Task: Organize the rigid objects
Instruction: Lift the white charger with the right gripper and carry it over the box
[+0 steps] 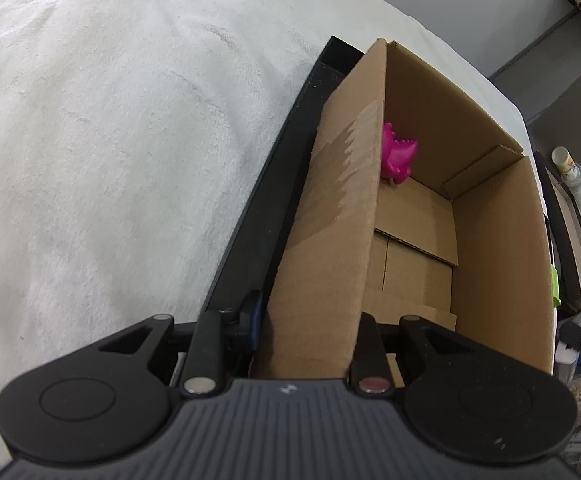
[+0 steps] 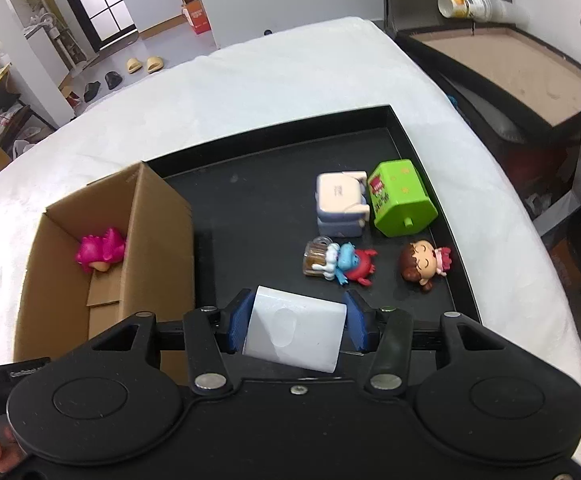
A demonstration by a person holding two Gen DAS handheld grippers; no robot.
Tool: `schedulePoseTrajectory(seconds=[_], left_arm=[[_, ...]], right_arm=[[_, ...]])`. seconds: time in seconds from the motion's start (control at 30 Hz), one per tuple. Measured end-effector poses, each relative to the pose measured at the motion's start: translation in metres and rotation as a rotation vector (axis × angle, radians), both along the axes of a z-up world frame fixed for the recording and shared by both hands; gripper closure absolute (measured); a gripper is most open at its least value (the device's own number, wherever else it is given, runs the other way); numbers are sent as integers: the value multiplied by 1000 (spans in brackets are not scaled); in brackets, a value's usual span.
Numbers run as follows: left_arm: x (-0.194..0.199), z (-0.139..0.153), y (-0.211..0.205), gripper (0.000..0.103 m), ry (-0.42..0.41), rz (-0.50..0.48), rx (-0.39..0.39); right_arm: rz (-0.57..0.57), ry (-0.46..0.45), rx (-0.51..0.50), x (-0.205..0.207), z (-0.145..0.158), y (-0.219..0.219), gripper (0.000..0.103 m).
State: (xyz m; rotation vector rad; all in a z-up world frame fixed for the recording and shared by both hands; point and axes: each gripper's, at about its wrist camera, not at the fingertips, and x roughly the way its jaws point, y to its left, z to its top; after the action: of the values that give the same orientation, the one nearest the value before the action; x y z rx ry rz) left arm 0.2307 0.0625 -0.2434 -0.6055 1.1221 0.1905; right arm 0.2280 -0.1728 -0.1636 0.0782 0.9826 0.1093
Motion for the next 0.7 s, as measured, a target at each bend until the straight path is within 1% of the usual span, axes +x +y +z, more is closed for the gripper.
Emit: schedulePoseTrajectory(seconds=[0.27,0.4,0.53,0.6,0.7], left_arm=[[0,-1,3,79,0,-16,-21],[-1,1,3,79,-5,-36,-14],[-1,2,1,78,-6,-54,-22],[-1,2,1,76,-7,-69,-33],[-1,1,0,76,5,-77,-36]], right_arm=[[27,-33,-20,-2,22,21,55],[41,-50,-36,-3,33,35,55],[59,-67,-40,-4,40,49,55],[68,-73,-41,-4,43,56,55],[81,-80,-45,-5,45,66,55]])
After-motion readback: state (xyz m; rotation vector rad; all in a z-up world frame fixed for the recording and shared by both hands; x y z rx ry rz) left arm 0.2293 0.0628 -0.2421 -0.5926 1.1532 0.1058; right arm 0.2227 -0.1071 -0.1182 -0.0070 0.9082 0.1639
